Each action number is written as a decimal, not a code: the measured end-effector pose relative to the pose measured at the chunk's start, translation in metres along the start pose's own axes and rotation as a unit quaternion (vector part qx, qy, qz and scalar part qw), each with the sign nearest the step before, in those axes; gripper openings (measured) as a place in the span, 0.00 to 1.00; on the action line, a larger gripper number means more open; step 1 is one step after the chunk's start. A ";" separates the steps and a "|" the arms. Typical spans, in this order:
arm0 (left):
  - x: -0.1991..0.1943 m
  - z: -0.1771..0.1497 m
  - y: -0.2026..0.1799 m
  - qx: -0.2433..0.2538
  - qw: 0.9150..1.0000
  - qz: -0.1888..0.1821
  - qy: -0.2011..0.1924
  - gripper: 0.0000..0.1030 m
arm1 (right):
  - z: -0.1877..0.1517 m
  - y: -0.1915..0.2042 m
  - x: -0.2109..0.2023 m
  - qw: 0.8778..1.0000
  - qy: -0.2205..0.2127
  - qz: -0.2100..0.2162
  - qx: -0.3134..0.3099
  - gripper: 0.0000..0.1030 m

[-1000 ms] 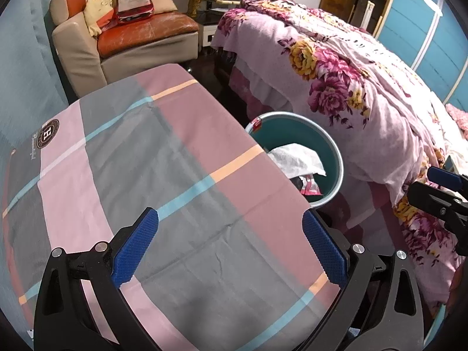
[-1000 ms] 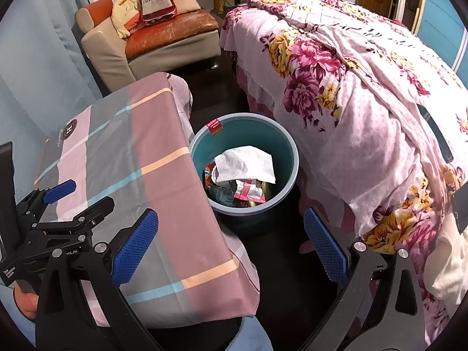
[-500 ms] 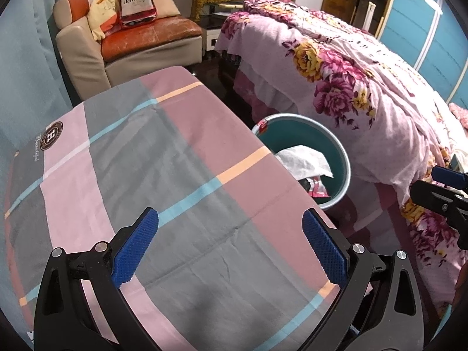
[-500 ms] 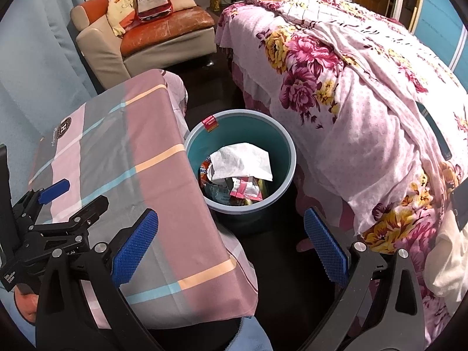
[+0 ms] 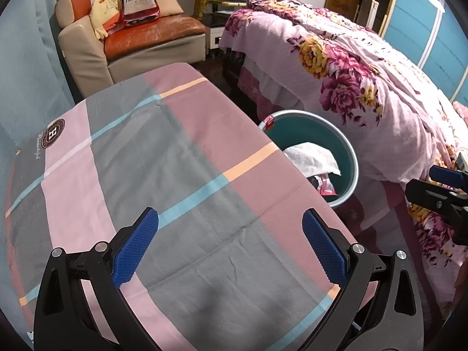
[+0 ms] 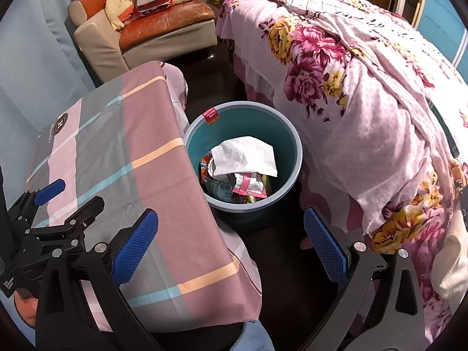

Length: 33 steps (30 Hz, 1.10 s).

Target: Collect trash

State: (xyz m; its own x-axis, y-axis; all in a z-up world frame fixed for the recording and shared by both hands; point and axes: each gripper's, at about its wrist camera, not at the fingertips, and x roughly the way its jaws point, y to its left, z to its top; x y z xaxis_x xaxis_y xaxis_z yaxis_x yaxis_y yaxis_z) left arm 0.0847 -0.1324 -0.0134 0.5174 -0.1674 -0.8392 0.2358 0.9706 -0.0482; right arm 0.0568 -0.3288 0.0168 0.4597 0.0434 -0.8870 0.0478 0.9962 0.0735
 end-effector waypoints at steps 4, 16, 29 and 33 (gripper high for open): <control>0.002 0.000 -0.001 0.004 1.000 0.005 0.000 0.96 | 0.001 0.000 0.005 1.000 0.004 -0.002 0.002 0.93; 0.010 -0.001 0.000 0.006 1.000 0.005 0.003 0.96 | 0.003 -0.002 0.015 1.000 0.012 -0.004 0.004 0.93; 0.023 0.001 0.007 0.000 1.000 0.007 0.015 0.96 | 0.009 -0.002 0.031 1.000 0.025 -0.009 0.004 0.93; 0.028 0.001 0.010 -0.002 1.000 0.007 0.019 0.96 | 0.010 -0.002 0.036 0.999 0.030 -0.012 0.003 0.93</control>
State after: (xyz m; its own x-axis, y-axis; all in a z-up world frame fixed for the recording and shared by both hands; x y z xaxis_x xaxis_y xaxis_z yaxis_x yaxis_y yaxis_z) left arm 0.1024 -0.1280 -0.0364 0.4893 -0.1467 -0.8597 0.2250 0.9736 -0.0380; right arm 0.0825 -0.3297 -0.0106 0.4043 0.0244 -0.9143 0.0630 0.9965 0.0544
